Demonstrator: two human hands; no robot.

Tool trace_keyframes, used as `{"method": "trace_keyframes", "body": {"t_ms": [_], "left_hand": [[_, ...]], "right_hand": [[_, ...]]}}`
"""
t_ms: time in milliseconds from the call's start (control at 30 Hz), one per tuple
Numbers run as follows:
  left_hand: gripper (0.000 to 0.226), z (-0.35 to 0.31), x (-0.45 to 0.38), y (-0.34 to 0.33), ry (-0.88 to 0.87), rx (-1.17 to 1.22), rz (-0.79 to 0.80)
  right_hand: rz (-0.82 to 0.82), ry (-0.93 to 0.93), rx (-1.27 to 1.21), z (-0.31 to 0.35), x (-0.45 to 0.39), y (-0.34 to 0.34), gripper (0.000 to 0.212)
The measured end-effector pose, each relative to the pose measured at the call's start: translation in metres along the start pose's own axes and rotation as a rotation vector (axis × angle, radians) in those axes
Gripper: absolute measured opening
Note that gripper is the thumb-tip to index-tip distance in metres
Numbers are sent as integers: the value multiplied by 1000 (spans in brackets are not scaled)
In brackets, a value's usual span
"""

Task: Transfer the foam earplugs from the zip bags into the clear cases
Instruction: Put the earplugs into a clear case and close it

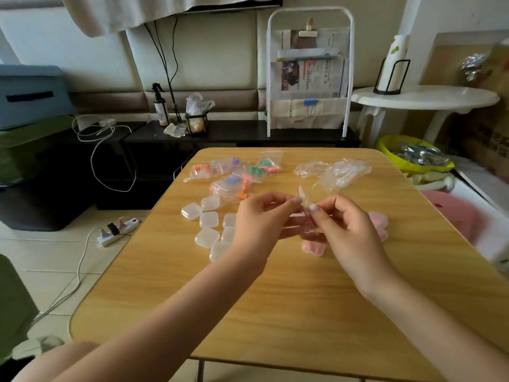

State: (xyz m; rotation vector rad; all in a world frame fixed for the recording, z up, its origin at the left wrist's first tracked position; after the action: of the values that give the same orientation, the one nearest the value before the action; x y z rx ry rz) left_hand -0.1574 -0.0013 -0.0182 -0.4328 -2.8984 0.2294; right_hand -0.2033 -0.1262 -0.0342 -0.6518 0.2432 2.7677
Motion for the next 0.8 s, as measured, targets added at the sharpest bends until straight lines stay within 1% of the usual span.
{"method": "trace_keyframes", "body": {"t_ms": [100, 200, 267, 367, 500, 633, 800], "left_hand": [[8, 1, 2, -1, -28, -58, -6], [9, 4, 5, -7, -144, -303, -42], [11, 8, 8, -13, -166, -399, -8], [19, 13, 17, -22, -170, -427, 51], [29, 17, 21, -27, -319, -643, -24], [32, 19, 20, -27, -376, -729, -75], [28, 18, 23, -28, -413, -838, -126]], "right_hand": [[-17, -32, -27, 1, 2, 1, 14], [22, 3, -10, 2, 5, 2, 15], [75, 54, 39, 3, 6, 1, 19], [111, 160, 162, 3, 10, -1, 30], [82, 296, 386, 7, 15, -2, 28], [68, 366, 529, 10, 16, -3, 28], [135, 414, 782, 8, 14, -2, 26]]}}
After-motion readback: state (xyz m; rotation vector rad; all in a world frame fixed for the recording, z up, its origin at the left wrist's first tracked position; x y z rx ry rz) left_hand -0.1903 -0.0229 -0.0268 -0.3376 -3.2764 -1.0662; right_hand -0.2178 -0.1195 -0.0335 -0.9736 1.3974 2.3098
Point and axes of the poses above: each hand's wrist, its own x-axis away from the middle knuckle, its own y-axis out of the back of the hand, z = x × y, the point moved 3 cm from there along -x, towards the middle knuckle, and after that the axes turned 12 degrees about y, right-handed, at the moved point
